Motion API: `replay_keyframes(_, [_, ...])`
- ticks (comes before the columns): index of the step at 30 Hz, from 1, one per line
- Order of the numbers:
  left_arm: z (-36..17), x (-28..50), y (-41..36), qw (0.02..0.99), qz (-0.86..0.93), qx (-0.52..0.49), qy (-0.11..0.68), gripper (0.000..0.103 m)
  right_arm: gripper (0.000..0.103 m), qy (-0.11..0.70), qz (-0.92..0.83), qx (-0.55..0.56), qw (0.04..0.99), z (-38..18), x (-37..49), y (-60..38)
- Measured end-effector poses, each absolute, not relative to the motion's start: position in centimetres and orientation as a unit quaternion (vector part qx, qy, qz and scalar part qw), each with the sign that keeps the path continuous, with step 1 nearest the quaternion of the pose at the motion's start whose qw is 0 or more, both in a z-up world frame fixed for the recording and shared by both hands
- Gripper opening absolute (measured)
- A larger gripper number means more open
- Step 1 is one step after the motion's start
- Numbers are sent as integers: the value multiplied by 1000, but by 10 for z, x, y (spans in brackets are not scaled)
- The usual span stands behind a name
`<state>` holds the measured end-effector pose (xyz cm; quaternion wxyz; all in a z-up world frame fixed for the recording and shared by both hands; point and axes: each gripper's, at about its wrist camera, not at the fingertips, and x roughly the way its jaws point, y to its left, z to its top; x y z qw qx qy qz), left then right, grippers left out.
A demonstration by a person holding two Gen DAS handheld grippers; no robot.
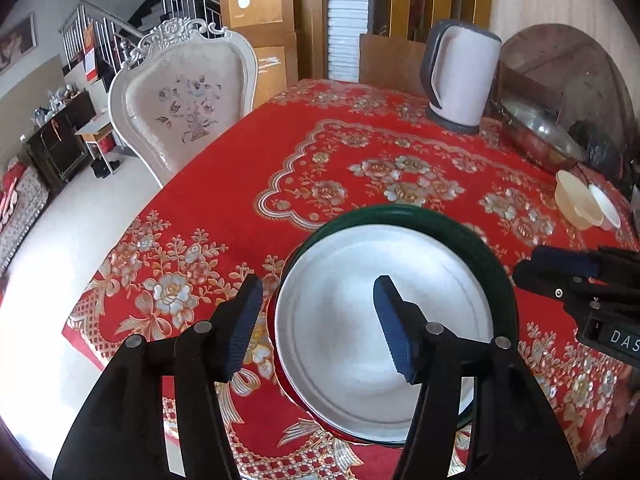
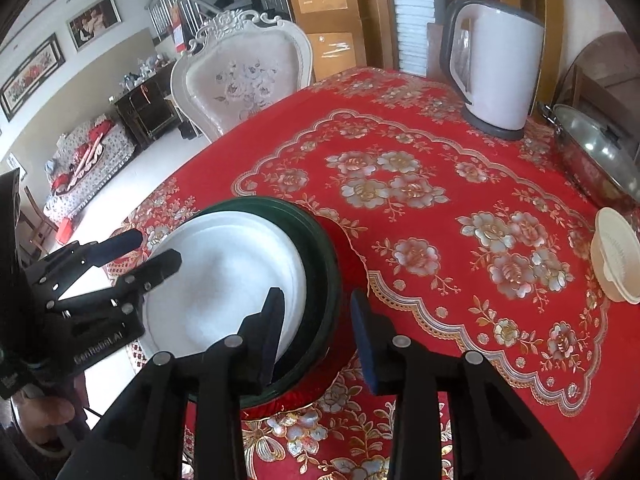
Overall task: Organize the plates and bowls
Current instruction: 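Lower the white plate into the green bowl and open the left gripper, then withdraw the left gripper and reach toward the cream plastic bowl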
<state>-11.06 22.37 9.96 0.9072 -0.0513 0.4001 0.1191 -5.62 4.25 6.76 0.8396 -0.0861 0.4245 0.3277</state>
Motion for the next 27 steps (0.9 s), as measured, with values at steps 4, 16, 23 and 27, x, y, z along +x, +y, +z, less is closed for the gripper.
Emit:
replay_keyframes(4, [106,-109,216,912,109,-54,391,58,34,423,325,-71,843,70,-55,31])
replay_keyframes(16, [118,-84,153,927,48,-47,370,58,41,425,274,-7,863,71,-42,-45])
replay_keyframes(23, [118,-64,112,928,15,-39,370,58,50,423,236,23,874,71,-37,-97])
replay_keyframes(27, [115,-51,85,926,-4,-28,377,58,50,428,216,39,877,68,-33,-127])
